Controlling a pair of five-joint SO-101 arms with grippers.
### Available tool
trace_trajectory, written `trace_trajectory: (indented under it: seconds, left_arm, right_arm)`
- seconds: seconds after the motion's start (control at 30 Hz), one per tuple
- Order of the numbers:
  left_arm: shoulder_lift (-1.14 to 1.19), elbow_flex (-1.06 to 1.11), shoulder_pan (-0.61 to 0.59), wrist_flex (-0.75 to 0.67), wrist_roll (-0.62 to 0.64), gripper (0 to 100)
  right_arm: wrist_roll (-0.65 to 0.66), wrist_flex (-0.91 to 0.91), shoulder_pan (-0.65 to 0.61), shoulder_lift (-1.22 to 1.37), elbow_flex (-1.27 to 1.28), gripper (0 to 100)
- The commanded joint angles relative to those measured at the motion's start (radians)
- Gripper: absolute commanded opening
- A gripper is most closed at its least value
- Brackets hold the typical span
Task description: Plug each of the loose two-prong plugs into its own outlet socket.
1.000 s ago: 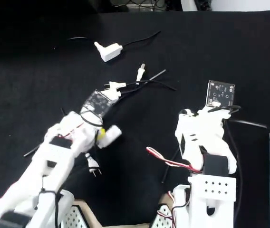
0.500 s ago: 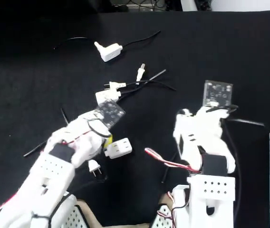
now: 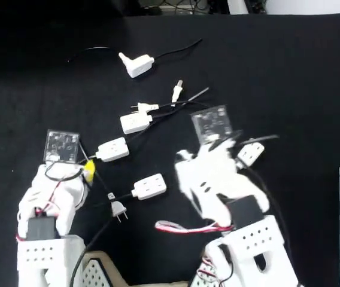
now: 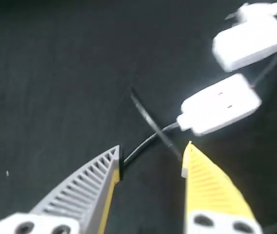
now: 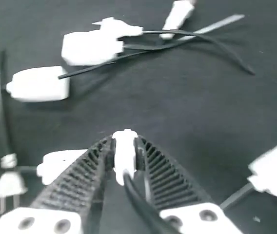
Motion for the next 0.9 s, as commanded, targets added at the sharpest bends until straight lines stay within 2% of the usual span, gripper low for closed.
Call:
trace_trajectory:
  seconds: [0.0, 0.17, 0.3, 0.53, 0.7, 0.87]
  left_arm:
    - [-0.141, 0.058, -0.076, 0.012, 0.018, 21]
    - [-0.262, 0.062, -0.062, 0.135, 0.015, 21]
    - [-0.269, 0.062, -0.068, 0.144, 0.014, 21]
    - [-0.267, 0.062, -0.07, 0.144, 0.012, 21]
    - [-0.267, 0.062, -0.07, 0.146, 0.012, 21]
    - [-0.267, 0.062, -0.07, 0.147, 0.012, 21]
  right_arm:
    - [-0.018, 0.0, -0.107, 0.077, -0.05, 1.2]
    - [-0.075, 0.002, -0.138, 0.282, -0.137, 1.2]
    - [-0.112, 0.008, -0.147, 0.42, -0.202, 1.2]
    - [-0.195, 0.002, -0.256, 0.521, -0.219, 1.2]
    - [-0.195, -0.017, -0.256, 0.556, -0.217, 1.2]
    - [-0.187, -0.061, -0.199, 0.585, -0.219, 1.2]
